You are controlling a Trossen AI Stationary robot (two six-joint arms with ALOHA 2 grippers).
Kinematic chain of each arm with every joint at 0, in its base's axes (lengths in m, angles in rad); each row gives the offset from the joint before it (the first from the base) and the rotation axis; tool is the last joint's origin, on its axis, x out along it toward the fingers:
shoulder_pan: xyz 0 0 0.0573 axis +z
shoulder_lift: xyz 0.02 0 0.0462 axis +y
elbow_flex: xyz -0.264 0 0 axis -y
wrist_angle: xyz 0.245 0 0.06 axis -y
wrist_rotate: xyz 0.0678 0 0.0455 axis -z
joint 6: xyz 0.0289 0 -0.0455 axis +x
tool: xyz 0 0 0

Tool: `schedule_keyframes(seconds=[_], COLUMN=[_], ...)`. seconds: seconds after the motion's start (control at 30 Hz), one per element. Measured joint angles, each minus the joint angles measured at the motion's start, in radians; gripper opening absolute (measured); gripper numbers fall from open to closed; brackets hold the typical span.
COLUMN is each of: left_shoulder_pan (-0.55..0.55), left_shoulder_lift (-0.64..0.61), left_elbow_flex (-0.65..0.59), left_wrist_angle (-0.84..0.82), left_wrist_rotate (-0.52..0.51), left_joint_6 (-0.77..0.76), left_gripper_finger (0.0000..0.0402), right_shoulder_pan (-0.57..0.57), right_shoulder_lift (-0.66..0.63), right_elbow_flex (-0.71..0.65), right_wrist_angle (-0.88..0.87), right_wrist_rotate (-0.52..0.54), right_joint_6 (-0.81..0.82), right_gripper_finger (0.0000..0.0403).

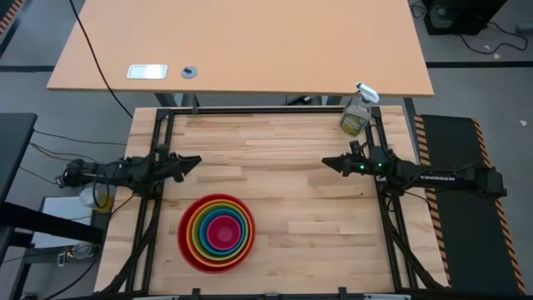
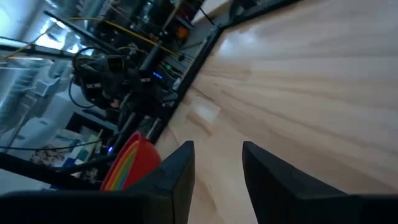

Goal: Nest bowls inside each other
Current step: Return to Home Position

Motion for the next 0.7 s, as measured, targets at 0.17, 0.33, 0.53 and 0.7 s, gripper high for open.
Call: schedule_keyframes(seconds=[0.17, 0.33, 0.53, 0.7], left_shoulder_pan=[0.000, 0.000, 0.000, 0.000], left_shoulder_lift=[0.002, 0.005, 0.011, 0.011], left_elbow_flex=[-0.042, -0.051, -0.051, -0.050], left_wrist_angle=[-0.021, -0.124, -0.119, -0.117], left_wrist_rotate=[0.014, 0.018, 0.021, 0.021], left_joint_6=[0.005, 0.149, 0.417, 0.449], left_gripper_finger=[0.0155, 0.0155, 0.0155, 0.0155], right_shoulder_pan=[0.011, 0.009, 0.009, 0.009], right_shoulder_lift=[0.004, 0.003, 0.003, 0.004], right_elbow_flex=[-0.002, -0.002, -0.002, -0.002], right_wrist_angle=[-0.042, -0.052, -0.044, -0.039], right_wrist_rotate=[0.041, 0.070, 0.058, 0.056], right_joint_6=[0.074, -0.012, -0.055, -0.057], right_gripper_finger=[0.0141, 0.0142, 0.0142, 0.0142])
